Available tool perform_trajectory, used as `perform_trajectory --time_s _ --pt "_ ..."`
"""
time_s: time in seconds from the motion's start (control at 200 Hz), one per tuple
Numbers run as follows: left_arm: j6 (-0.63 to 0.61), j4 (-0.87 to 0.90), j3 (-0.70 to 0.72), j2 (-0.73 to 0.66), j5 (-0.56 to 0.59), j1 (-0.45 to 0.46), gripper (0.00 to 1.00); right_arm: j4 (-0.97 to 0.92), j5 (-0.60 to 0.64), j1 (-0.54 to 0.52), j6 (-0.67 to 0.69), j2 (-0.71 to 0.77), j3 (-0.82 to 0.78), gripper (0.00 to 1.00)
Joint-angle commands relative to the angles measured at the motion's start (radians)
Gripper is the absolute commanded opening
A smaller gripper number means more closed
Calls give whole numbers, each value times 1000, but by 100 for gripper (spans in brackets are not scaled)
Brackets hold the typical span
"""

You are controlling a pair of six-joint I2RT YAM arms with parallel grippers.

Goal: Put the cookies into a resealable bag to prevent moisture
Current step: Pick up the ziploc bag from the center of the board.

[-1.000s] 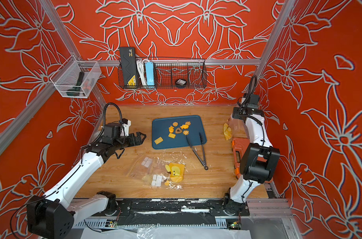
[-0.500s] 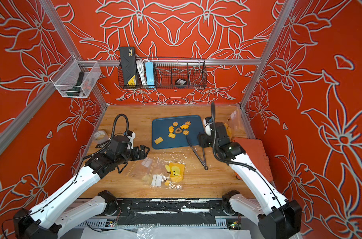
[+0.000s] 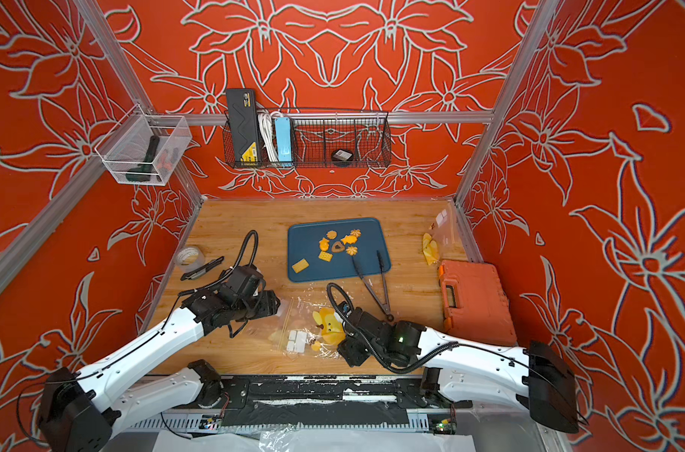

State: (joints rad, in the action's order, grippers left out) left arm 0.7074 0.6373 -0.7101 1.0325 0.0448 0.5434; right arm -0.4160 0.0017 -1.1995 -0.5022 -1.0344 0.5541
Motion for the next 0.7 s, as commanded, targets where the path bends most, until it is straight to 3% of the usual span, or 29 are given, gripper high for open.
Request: perform_trajectory --time_s 0.0,0.26,0.395,0.696 --pt "41 26 -3 26 25 3 61 69 45 -38 6 -81 -1 78" --pt "12 29 1 70 -32 3 45 130 130 -58 -75 -242 21 72" --pt "6 14 28 82 -43 3 40 142 182 -36 -144 -253 -6 66" --pt "-13 -23 43 137 -68 3 24 227 141 26 -188 -230 -75 60"
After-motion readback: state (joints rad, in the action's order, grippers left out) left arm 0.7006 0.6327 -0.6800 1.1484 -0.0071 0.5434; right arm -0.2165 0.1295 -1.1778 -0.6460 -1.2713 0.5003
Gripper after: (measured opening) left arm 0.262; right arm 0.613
